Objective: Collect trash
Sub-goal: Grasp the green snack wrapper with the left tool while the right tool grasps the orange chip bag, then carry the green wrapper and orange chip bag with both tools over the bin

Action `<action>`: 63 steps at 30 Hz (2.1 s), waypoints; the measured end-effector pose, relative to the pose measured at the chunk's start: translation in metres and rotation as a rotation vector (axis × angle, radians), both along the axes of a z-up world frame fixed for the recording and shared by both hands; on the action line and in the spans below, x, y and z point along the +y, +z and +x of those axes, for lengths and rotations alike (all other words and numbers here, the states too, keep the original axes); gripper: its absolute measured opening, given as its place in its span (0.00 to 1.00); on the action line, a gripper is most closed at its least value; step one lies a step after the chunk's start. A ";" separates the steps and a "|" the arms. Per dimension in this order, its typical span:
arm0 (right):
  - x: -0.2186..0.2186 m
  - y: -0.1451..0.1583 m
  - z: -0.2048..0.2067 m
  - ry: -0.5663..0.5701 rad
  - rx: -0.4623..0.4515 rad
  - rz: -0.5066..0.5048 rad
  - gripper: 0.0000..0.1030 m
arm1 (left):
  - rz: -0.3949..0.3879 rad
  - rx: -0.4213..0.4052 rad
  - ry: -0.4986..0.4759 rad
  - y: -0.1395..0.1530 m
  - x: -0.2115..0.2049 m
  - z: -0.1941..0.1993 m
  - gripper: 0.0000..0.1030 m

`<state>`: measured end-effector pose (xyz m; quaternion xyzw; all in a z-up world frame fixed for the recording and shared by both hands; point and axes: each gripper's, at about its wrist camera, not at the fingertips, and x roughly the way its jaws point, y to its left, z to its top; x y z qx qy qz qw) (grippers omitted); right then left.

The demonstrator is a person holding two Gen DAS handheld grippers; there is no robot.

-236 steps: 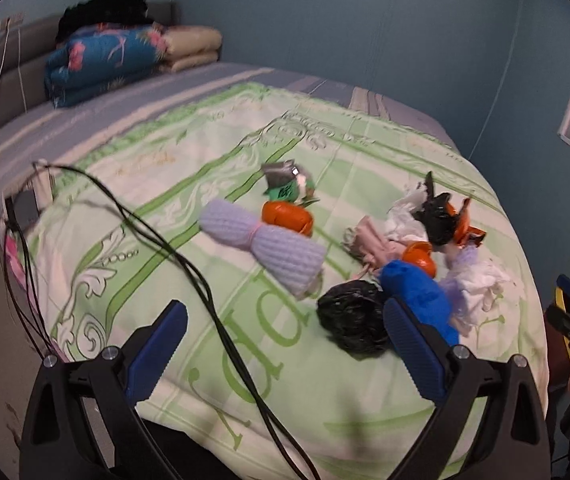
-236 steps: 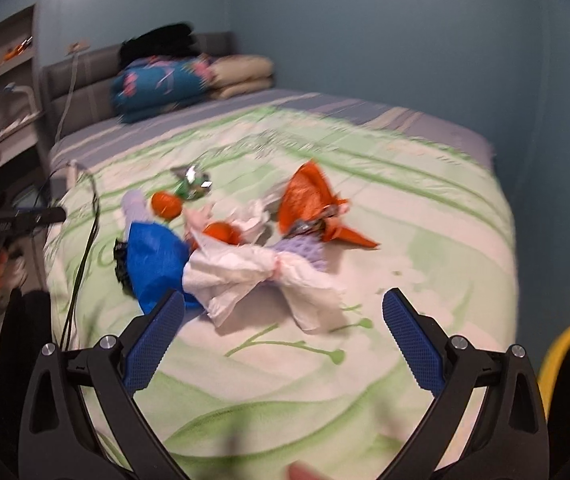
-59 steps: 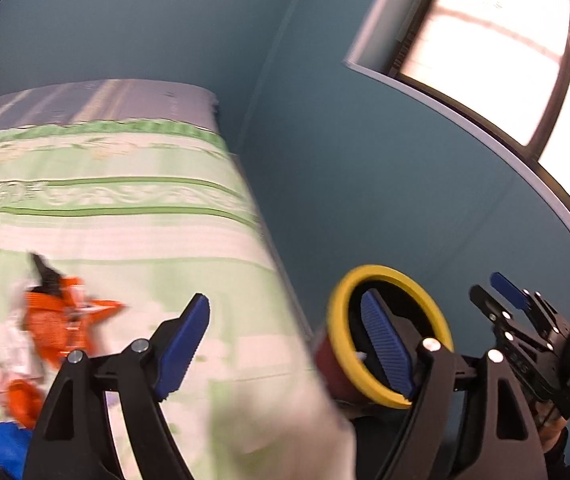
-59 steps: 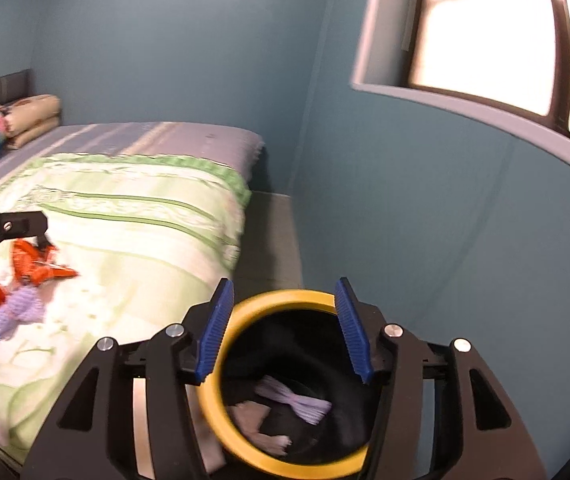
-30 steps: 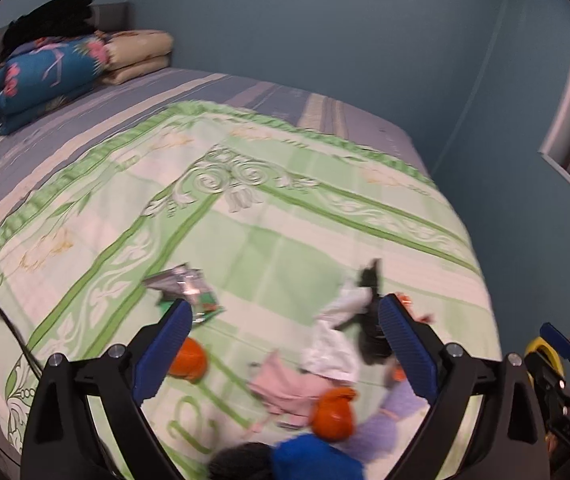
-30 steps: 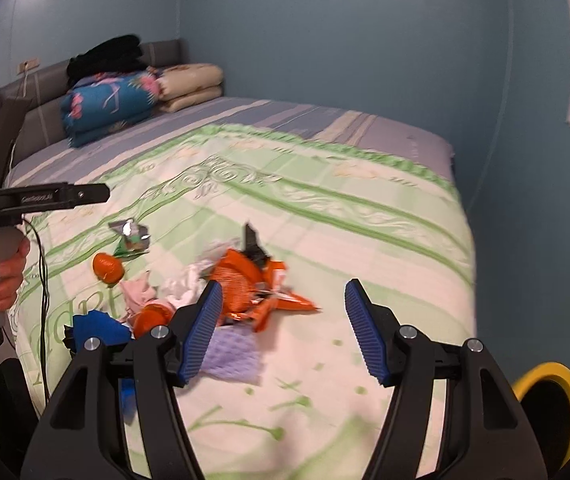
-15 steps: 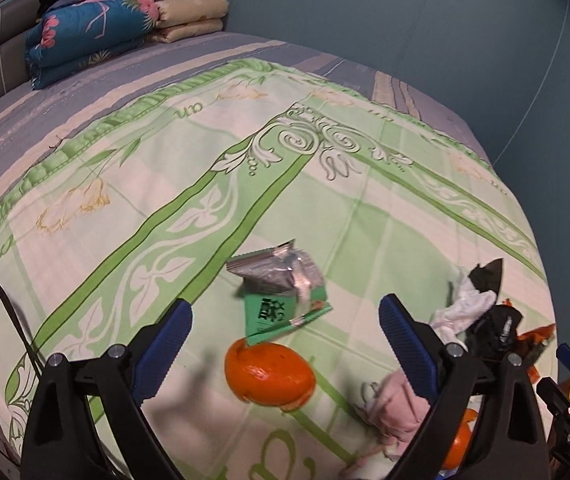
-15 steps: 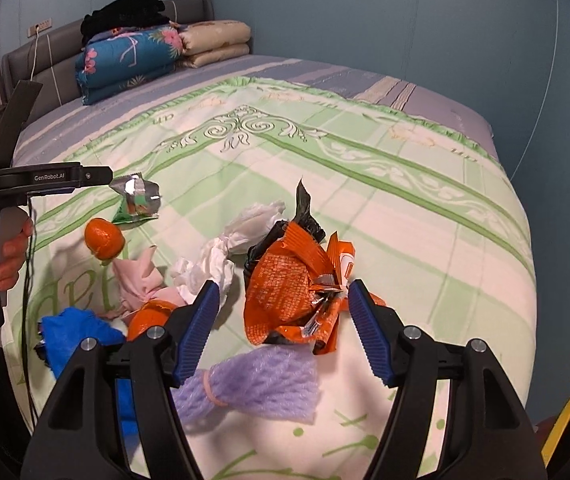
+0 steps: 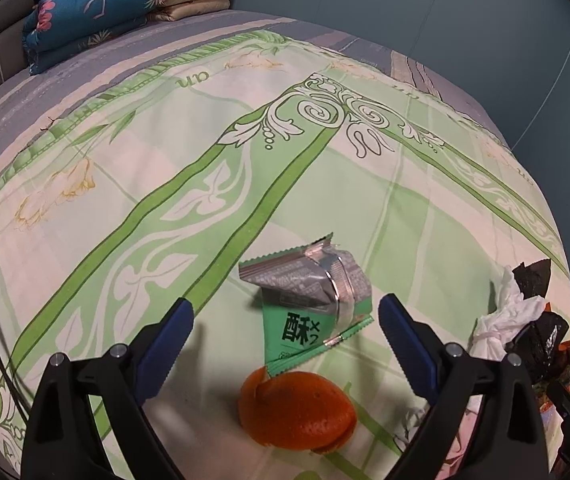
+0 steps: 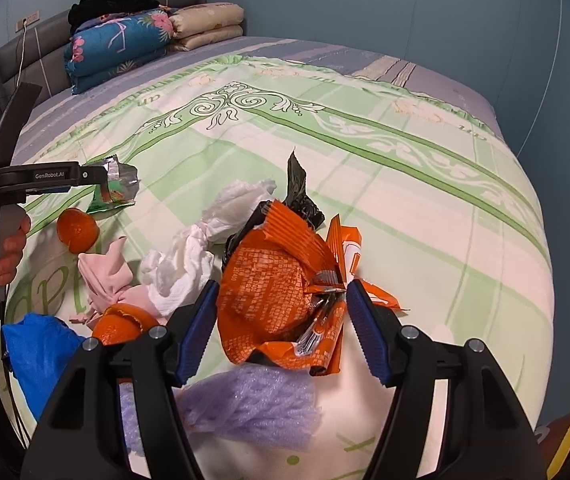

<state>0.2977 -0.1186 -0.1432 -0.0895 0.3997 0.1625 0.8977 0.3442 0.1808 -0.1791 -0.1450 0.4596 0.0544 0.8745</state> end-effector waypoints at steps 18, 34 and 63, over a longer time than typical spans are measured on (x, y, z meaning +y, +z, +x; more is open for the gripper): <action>-0.029 -0.004 0.003 -0.041 0.075 0.136 0.19 | -0.022 0.044 -0.042 -0.016 -0.011 0.016 0.34; -0.045 0.028 -0.024 -0.052 0.002 0.145 0.13 | -0.067 -0.037 -0.034 0.021 -0.006 -0.006 0.33; -0.112 0.079 -0.121 -0.103 -0.059 0.263 0.13 | -0.119 -0.116 -0.129 0.076 -0.065 -0.078 0.33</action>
